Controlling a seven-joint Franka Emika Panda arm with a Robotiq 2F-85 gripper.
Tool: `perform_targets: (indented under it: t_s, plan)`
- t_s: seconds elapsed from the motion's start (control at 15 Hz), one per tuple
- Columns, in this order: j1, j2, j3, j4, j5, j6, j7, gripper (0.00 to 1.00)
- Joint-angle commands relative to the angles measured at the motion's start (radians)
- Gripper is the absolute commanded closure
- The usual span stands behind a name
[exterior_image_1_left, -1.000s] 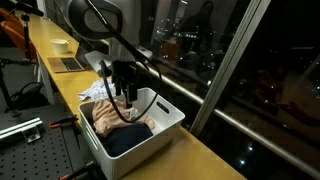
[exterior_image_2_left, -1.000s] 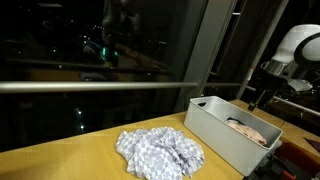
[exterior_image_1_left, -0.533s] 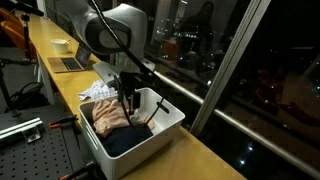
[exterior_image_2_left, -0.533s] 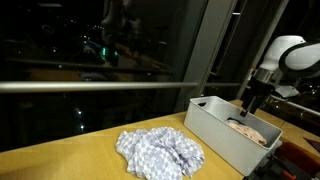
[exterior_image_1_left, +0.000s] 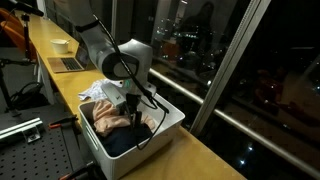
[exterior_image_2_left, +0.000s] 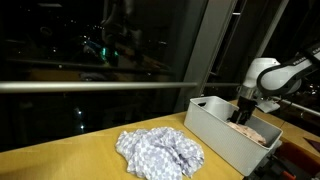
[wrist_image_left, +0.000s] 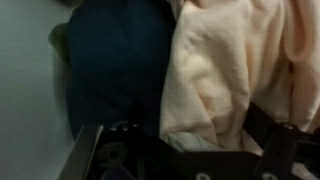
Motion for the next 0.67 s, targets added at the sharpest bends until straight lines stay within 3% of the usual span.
perform_targets:
  t_s: [0.0, 0.47, 0.53, 0.6]
  plan:
    - [0.045, 0.086, -0.040, 0.076, -0.029, 0.010, 0.017, 0.00]
    - [0.049, 0.216, -0.039, 0.109, -0.010, 0.047, -0.003, 0.01]
    - [0.047, 0.229, -0.037, 0.109, -0.006, 0.051, -0.005, 0.26]
    - [0.045, 0.238, -0.036, 0.107, -0.005, 0.060, -0.008, 0.26]
